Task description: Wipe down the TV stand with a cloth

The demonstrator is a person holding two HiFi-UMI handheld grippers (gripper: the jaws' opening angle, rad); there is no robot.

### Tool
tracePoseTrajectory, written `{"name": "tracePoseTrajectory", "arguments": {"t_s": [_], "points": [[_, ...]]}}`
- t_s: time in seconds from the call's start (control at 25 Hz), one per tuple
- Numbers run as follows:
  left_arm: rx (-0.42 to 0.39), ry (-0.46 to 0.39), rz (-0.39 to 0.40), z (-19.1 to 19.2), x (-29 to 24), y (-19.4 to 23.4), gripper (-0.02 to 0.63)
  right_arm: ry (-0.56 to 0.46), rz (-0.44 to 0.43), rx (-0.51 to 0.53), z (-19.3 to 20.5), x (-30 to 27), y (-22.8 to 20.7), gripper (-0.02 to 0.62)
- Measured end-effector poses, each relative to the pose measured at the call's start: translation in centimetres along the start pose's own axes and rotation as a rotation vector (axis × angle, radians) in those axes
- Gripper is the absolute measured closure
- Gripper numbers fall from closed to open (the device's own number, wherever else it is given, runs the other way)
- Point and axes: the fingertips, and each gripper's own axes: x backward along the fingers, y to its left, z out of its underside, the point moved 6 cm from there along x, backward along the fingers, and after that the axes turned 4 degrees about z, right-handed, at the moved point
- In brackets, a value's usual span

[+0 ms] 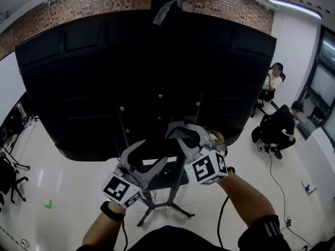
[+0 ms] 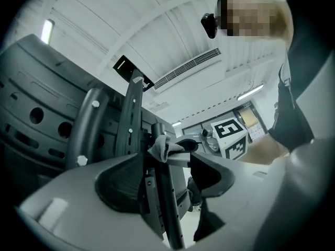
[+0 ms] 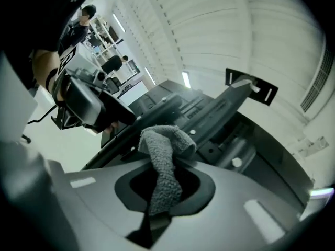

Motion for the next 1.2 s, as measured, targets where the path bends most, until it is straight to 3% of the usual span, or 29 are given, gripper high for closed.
{"name": "tracePoseTrajectory", "arguments": {"t_s": [0.16, 0.4, 0.68, 0.84, 1.0, 1.2], "points": [[-0.028, -0.026, 0.043, -1.2, -2.1, -1.1, 0.301, -0.041, 0.105, -0.07, -0.4, 2.1, -4.7, 0.56], [-0.05, -0.043, 0.103, -2.0, -5.4, -3.0, 0.301, -0.041, 0.176, -0.167, 2.7, 2.8, -9.7, 0.56], [-0.04, -0.026, 0.113, -1.4, -8.0, -3.7, 0.301, 0.005, 0.14, -0.144, 4.9, 0.3, -11.9, 0.56], [-0.035, -0.009, 0.102, -0.7, -8.9, -3.6, 0.301, 0.017, 0.133, -0.185, 6.3, -0.3, -12.6, 0.56], [-0.032, -0.004, 0.099, -0.3, -9.7, -3.6, 0.301, 0.027, 0.154, -0.161, 7.9, 0.5, -13.3, 0.56], [-0.021, -0.002, 0.119, 0.4, -11.4, -4.6, 0.301, 0.053, 0.197, -0.214, 10.6, 2.3, -15.3, 0.56]]}}
